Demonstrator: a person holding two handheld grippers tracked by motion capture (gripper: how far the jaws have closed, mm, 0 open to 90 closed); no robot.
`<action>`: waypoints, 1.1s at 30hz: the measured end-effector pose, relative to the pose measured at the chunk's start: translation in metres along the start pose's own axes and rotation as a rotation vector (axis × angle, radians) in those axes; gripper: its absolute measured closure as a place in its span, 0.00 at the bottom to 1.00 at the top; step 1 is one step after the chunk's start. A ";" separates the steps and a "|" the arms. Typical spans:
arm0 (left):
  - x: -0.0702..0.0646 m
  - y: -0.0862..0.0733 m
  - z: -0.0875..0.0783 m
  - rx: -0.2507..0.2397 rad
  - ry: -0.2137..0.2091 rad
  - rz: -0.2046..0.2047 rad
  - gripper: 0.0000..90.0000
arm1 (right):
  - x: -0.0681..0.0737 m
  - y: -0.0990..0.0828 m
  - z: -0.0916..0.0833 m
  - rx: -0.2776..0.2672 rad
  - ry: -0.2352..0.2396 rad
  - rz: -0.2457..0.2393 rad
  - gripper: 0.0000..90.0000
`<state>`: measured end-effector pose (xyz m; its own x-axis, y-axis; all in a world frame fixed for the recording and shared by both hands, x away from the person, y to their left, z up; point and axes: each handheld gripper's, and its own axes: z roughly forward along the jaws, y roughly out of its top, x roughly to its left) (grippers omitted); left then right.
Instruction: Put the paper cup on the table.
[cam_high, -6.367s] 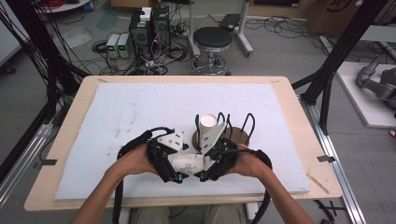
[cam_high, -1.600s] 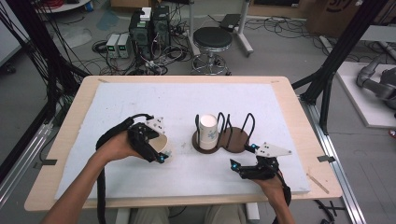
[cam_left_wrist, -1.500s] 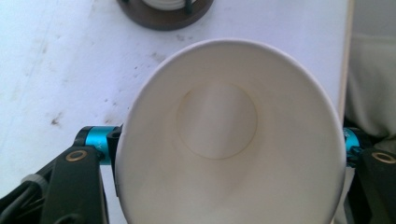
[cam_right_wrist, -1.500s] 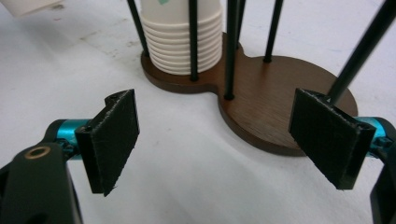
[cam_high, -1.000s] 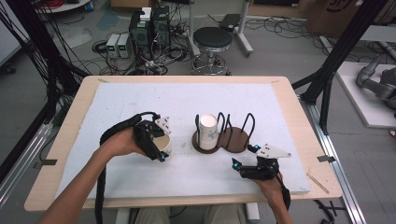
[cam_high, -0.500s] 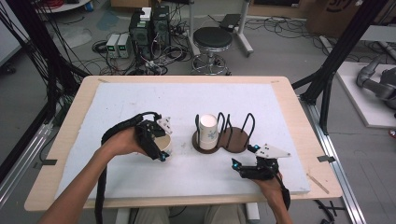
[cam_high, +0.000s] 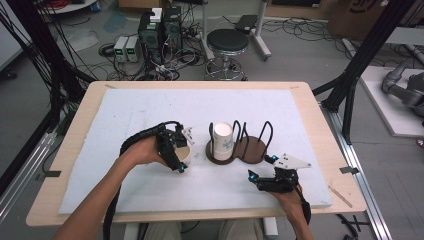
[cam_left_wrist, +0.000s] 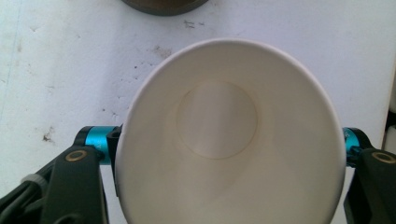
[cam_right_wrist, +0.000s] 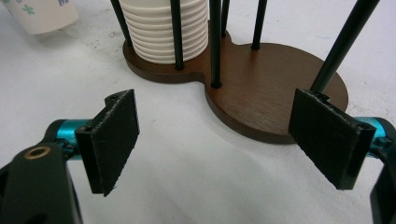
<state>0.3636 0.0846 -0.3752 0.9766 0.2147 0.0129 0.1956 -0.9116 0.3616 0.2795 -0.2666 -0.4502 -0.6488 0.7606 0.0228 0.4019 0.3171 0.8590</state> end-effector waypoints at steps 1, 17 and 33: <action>0.000 0.001 0.001 0.011 0.003 0.003 0.33 | 0.000 0.000 0.000 0.001 0.001 0.002 0.18; -0.002 0.010 0.016 0.098 0.005 0.014 0.33 | -0.001 0.000 0.000 0.000 0.014 0.002 0.18; -0.005 0.015 0.021 0.062 0.024 0.019 0.15 | -0.001 0.000 -0.001 -0.002 0.016 0.008 0.18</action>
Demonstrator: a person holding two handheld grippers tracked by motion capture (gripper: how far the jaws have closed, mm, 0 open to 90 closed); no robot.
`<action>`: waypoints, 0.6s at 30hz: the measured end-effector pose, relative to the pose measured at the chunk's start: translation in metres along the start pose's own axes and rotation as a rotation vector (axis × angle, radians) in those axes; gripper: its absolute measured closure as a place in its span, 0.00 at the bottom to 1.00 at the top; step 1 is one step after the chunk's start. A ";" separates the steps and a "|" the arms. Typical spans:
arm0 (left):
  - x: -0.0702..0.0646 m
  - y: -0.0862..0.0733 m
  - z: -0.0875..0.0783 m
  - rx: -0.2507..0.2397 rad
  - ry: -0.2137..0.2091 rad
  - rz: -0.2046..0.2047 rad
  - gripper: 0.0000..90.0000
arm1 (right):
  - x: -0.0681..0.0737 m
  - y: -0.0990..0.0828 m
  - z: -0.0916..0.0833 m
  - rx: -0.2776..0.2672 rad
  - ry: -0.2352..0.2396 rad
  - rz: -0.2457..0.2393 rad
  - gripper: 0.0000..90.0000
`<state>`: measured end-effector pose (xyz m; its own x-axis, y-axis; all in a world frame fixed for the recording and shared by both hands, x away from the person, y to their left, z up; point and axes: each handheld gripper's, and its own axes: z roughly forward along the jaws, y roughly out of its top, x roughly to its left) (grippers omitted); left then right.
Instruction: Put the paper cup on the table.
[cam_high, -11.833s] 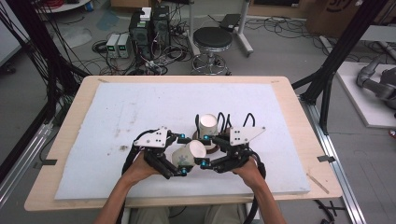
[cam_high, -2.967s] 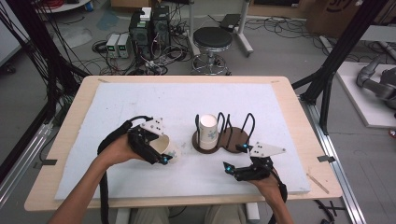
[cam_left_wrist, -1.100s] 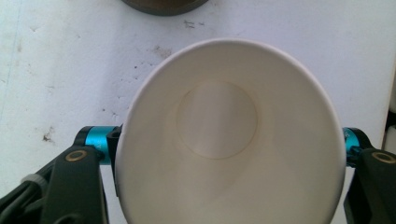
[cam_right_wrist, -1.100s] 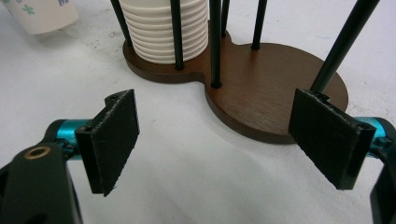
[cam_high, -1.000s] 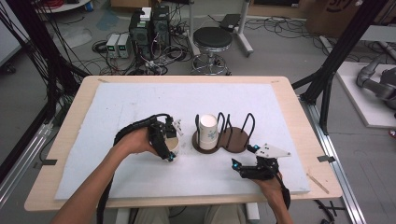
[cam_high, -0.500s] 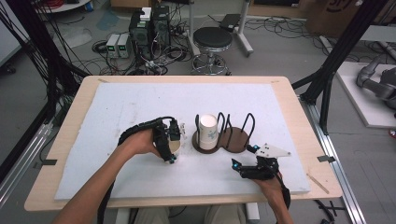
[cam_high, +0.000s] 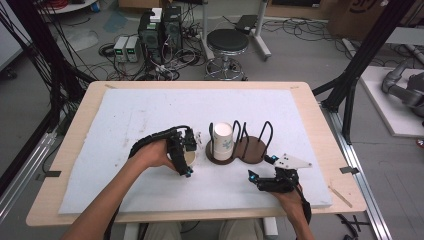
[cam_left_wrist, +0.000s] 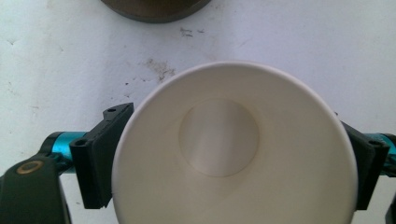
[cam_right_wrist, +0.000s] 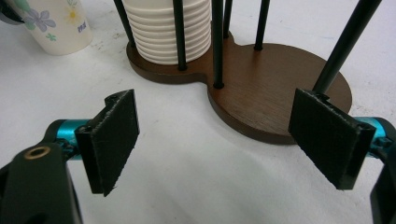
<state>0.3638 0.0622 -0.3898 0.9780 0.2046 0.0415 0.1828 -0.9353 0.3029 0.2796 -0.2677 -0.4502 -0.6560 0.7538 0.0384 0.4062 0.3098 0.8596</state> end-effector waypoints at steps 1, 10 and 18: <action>0.000 0.000 0.000 0.002 0.001 -0.001 0.15 | 0.000 0.000 0.000 0.000 0.000 0.000 0.18; -0.002 -0.017 -0.001 -0.086 -0.028 -0.047 0.12 | 0.000 0.000 0.000 -0.007 0.004 -0.005 0.18; -0.004 -0.046 -0.011 -0.203 -0.017 -0.115 0.12 | 0.000 0.000 0.000 -0.002 0.009 0.000 0.18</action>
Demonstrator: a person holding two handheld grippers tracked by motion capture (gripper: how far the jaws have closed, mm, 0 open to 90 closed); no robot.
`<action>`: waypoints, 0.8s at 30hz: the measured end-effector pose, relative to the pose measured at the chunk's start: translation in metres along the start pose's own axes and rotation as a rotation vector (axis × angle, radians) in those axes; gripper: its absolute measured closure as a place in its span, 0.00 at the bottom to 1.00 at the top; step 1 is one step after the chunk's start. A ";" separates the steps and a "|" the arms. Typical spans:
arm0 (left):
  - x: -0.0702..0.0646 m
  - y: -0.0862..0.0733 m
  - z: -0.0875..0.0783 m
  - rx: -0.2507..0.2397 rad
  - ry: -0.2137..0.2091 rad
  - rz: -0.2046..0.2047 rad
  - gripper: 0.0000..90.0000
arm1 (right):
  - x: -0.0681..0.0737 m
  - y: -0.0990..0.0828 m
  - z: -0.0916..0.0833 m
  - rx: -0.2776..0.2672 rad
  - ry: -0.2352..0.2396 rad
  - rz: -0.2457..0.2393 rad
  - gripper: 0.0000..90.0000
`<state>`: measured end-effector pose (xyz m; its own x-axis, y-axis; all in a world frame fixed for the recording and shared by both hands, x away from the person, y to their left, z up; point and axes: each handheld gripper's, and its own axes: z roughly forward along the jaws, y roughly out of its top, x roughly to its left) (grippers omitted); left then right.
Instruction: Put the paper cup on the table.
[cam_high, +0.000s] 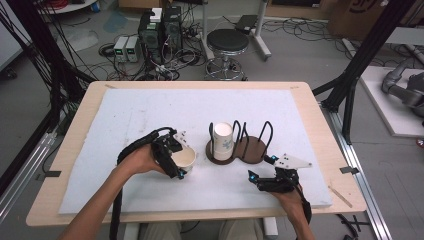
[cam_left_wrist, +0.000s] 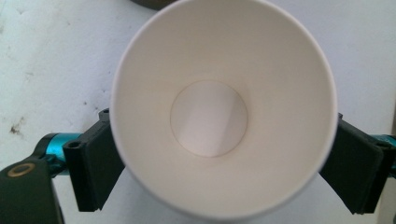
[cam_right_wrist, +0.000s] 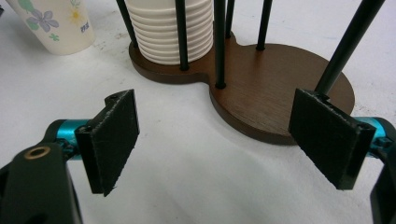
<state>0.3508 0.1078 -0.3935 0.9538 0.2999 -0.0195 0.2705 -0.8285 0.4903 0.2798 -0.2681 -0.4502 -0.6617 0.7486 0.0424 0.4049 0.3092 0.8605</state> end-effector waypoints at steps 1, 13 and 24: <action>0.000 -0.002 -0.001 -0.010 0.000 -0.003 0.12 | 0.000 0.000 0.000 0.000 -0.001 0.000 0.18; -0.007 -0.042 -0.019 -0.149 0.041 -0.056 0.12 | 0.000 0.000 0.000 0.001 0.006 0.000 0.18; -0.019 -0.093 -0.028 -0.339 0.157 -0.166 0.12 | 0.000 -0.001 -0.001 -0.011 0.002 -0.001 0.18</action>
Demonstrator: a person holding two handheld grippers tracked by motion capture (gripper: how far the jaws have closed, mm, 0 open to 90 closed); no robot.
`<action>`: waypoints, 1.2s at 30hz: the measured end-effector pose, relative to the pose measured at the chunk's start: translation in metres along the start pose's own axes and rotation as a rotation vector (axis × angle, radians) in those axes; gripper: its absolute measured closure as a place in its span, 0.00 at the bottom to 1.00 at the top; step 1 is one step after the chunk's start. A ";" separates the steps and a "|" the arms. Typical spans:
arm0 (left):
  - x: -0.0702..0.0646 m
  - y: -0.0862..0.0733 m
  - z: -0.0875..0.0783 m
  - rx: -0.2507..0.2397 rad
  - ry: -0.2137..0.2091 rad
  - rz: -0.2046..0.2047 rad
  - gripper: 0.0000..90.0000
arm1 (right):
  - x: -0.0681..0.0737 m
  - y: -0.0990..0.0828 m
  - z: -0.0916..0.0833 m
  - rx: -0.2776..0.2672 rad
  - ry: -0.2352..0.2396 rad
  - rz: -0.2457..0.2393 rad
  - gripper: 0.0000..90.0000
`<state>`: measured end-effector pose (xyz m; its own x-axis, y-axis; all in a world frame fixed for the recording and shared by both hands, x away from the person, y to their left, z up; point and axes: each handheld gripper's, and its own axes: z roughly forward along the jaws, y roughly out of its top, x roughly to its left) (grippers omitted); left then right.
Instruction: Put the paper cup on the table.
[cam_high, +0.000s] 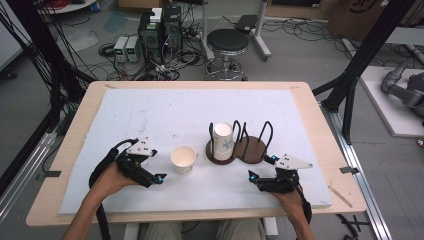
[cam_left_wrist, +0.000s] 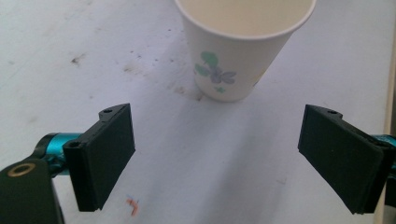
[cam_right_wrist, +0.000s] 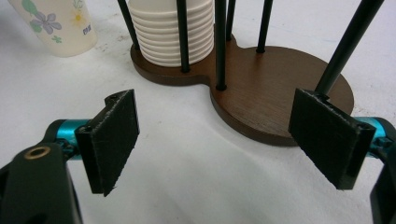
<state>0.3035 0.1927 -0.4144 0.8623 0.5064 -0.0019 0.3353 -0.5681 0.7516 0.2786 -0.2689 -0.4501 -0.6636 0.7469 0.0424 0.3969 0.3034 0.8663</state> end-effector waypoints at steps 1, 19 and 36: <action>0.001 -0.005 -0.003 -0.014 0.012 -0.010 0.12 | 0.000 0.000 0.000 -0.005 -0.002 -0.004 0.18; -0.002 -0.060 -0.025 -0.400 0.194 -0.158 0.13 | 0.001 -0.001 -0.002 -0.025 -0.015 -0.005 0.18; 0.000 -0.082 -0.023 -0.461 0.295 -0.207 0.14 | 0.003 -0.002 -0.003 -0.040 -0.027 -0.015 0.18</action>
<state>0.2678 0.2541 -0.4608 0.6320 0.7736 -0.0450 0.2287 -0.1308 0.9647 0.2735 -0.2695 -0.4504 -0.6517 0.7583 0.0162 0.3607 0.2910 0.8861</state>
